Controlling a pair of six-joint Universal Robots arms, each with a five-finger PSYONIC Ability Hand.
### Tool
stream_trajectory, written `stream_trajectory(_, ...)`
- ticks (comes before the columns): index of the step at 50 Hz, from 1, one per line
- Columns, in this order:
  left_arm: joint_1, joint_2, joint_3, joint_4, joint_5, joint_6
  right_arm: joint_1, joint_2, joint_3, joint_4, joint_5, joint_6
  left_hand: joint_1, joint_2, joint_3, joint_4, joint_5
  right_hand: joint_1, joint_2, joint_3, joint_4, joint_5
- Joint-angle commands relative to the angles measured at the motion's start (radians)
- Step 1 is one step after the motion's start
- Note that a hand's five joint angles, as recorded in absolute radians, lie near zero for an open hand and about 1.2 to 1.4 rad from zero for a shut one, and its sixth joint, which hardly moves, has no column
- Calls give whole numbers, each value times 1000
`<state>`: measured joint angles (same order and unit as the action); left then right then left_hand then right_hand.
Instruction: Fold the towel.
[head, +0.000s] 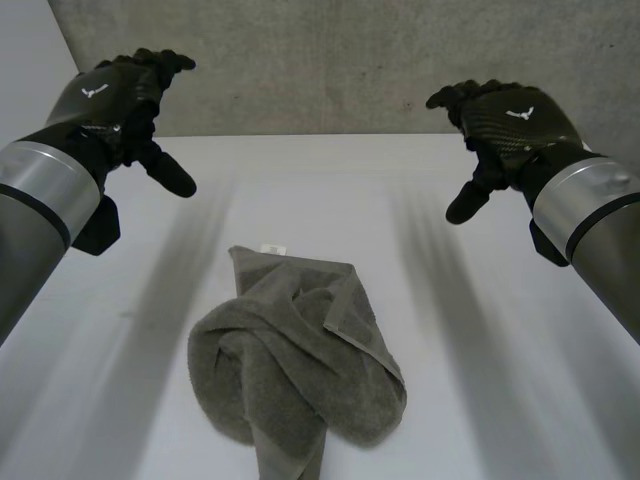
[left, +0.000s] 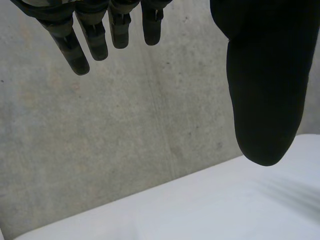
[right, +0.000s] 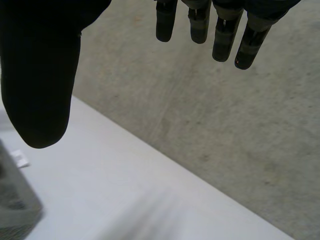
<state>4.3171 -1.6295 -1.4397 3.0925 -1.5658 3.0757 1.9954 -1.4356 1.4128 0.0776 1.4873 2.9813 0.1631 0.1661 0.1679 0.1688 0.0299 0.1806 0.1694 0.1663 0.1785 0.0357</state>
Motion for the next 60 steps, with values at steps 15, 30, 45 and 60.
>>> stream_trajectory(15,4,-139,-69,-229,-34,-9,115,334,-87,-2,-264,-58,106,103,101,100,65,-6,5,8,-4,-36)
stream_trajectory(30,-4,-104,-369,-117,-60,-250,158,573,-294,13,-464,-61,92,89,87,86,50,78,89,92,80,48)
stream_trajectory(45,-57,-275,-315,67,-99,-255,172,669,-345,74,-460,-168,998,995,993,992,957,954,965,968,956,924)
stream_trajectory(60,-117,-309,56,68,-86,-14,165,477,-421,-184,-164,-108,1233,1230,1228,1227,1192,1216,1227,1230,1218,1186)
